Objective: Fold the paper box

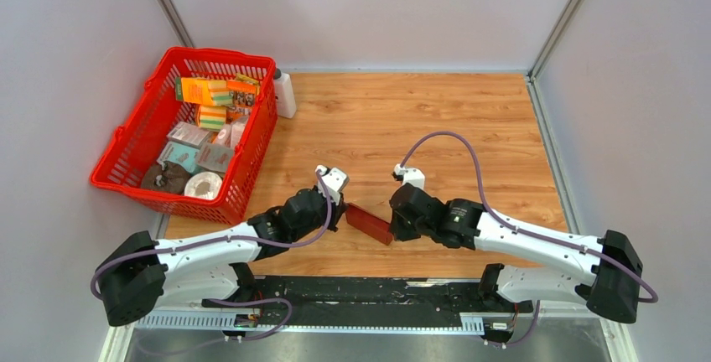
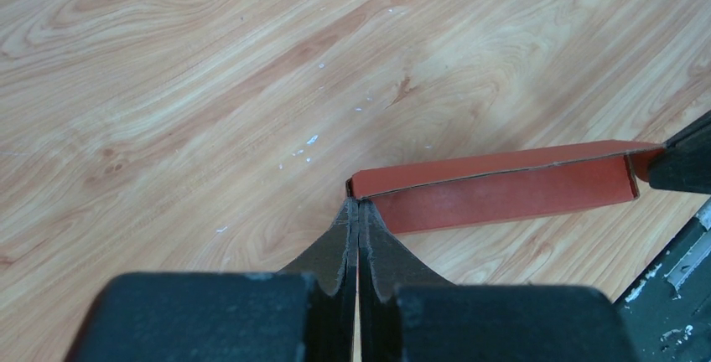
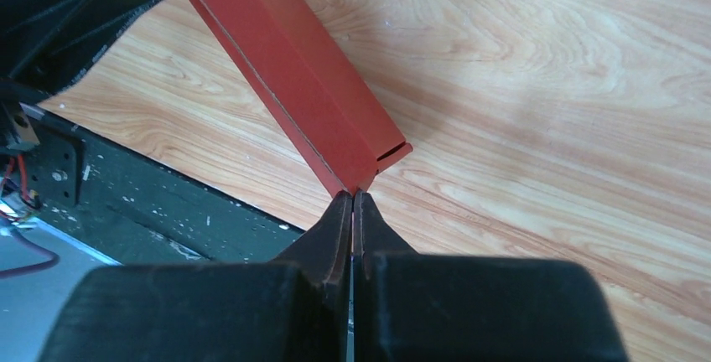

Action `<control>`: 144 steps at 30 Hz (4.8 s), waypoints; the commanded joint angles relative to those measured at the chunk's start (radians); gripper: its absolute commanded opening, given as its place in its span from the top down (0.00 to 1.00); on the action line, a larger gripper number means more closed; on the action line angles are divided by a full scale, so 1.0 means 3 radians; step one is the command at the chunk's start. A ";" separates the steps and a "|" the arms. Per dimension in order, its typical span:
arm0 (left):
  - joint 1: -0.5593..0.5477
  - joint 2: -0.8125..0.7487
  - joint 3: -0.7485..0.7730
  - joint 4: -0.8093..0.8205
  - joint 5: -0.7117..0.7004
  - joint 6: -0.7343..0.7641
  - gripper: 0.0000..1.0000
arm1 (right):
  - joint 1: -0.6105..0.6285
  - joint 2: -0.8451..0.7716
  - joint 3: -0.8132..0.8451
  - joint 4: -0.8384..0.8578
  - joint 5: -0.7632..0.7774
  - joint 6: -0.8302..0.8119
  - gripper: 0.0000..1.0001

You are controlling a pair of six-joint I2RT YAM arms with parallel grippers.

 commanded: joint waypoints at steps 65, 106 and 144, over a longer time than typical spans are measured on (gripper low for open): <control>-0.0610 0.0090 0.0045 0.0079 -0.0639 0.0229 1.00 | -0.1003 -0.1183 -0.1123 0.0731 -0.1279 0.0849 1.00; -0.1142 0.0084 -0.0395 0.0366 -0.1314 -0.0251 1.00 | -0.0726 -0.1039 -0.1261 0.1221 -0.1115 0.1824 0.15; -0.1587 0.0611 0.0086 -0.0340 -0.2127 -0.1294 1.00 | -0.0179 -0.1347 -0.1813 0.1610 -0.0138 0.4280 0.39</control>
